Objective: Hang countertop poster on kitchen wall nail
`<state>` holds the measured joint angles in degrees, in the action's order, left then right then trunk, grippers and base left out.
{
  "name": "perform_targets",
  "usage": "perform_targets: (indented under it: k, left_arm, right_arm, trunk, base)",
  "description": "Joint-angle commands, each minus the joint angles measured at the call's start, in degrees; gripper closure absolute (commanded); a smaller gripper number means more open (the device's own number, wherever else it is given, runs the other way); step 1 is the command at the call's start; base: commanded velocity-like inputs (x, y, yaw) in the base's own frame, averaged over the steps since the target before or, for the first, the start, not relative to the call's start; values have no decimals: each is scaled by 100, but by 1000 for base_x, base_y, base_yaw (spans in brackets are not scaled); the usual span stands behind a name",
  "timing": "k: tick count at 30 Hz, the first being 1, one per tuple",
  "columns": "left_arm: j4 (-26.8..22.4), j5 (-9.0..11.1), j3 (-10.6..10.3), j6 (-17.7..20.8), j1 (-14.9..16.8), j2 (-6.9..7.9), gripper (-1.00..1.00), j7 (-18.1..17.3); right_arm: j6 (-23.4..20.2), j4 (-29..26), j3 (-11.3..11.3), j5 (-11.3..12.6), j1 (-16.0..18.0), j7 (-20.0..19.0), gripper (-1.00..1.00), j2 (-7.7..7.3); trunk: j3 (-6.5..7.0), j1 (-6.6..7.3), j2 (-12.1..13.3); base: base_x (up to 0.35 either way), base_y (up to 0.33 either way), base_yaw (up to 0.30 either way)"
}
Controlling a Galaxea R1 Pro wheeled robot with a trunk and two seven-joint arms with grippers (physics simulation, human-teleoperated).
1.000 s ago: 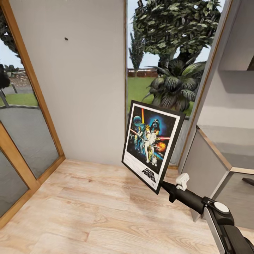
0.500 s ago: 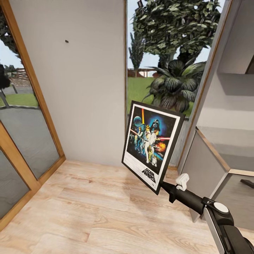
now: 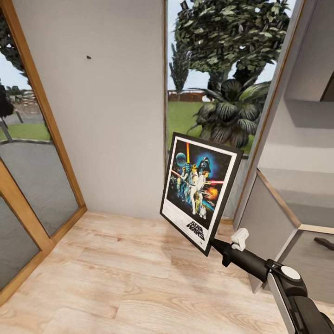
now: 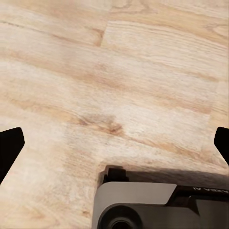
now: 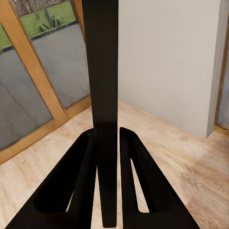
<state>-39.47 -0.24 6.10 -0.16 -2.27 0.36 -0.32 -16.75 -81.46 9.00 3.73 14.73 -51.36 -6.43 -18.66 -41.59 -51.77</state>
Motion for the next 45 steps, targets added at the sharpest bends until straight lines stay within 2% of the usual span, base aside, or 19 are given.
perform_targets:
  k: [1, 45]
  left_arm:
    - [-8, -3, 5, -2, -1, -1, -100, -3]
    - [-8, -3, 5, 4, -1, -1, -100, -3]
  right_arm:
    - [-62, -2, 5, 49, 3, -23, 100, 0]
    - [-57, -1, 3, 41, 3, -14, 100, 19]
  trunk:
    - [13, 22, 37]
    - [803, 988, 1802]
  base:
    - [0, 0, 0]
    - [0, 0, 0]
